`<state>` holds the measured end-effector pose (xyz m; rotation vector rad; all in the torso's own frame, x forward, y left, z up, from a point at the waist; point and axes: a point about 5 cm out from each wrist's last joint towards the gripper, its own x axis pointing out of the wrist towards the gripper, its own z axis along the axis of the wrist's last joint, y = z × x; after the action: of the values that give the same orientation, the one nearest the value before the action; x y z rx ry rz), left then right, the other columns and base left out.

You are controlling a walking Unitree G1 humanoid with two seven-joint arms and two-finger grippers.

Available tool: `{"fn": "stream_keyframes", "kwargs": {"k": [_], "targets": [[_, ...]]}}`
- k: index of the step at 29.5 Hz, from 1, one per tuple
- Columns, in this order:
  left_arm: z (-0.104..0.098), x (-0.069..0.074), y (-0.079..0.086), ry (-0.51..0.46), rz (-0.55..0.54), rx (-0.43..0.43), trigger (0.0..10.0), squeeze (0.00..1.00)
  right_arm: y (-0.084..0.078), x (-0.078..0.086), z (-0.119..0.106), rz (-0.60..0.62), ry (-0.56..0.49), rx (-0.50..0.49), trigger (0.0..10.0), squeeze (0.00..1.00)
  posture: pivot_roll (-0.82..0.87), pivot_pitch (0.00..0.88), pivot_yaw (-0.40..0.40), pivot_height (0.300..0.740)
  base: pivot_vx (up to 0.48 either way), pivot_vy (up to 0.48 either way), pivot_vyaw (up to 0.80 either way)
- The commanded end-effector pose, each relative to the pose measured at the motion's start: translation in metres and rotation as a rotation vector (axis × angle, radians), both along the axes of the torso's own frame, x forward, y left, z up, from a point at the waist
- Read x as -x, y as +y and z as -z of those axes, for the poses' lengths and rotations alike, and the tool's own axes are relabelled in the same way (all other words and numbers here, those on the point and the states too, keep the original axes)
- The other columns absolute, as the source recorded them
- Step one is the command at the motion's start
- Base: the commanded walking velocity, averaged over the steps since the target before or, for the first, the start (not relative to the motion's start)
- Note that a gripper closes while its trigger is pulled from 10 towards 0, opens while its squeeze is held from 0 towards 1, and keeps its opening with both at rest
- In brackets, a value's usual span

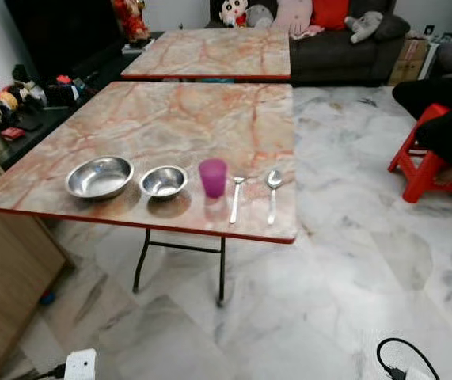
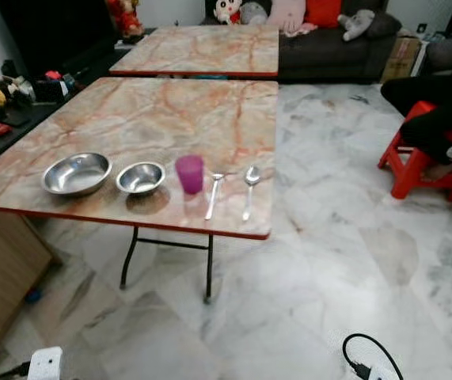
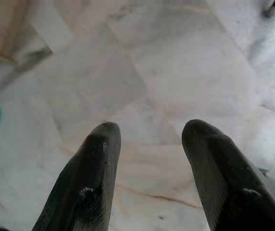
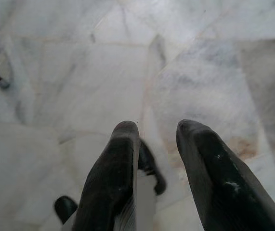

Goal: Setting the table

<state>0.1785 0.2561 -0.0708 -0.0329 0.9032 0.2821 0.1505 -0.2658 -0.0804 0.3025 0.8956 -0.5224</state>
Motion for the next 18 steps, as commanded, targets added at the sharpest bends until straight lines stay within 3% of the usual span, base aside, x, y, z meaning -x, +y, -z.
{"fn": "stream_keyframes", "kwargs": {"k": [1,18], "targets": [[-0.0013,-0.0033,-0.0005,-0.003,0.004,-0.001,10.0,0.00,-0.0022,0.0078,0.0023,0.030,0.014,-0.009,10.0,0.00,0.01,0.044,0.073,0.740,0.000,0.435,-0.76],[-0.0013,-0.0033,-0.0007,-0.004,0.004,0.000,10.0,0.00,-0.0033,0.0073,0.0016,0.014,0.015,0.011,10.0,0.00,0.01,0.043,0.073,0.740,0.000,0.418,-0.04]]}}
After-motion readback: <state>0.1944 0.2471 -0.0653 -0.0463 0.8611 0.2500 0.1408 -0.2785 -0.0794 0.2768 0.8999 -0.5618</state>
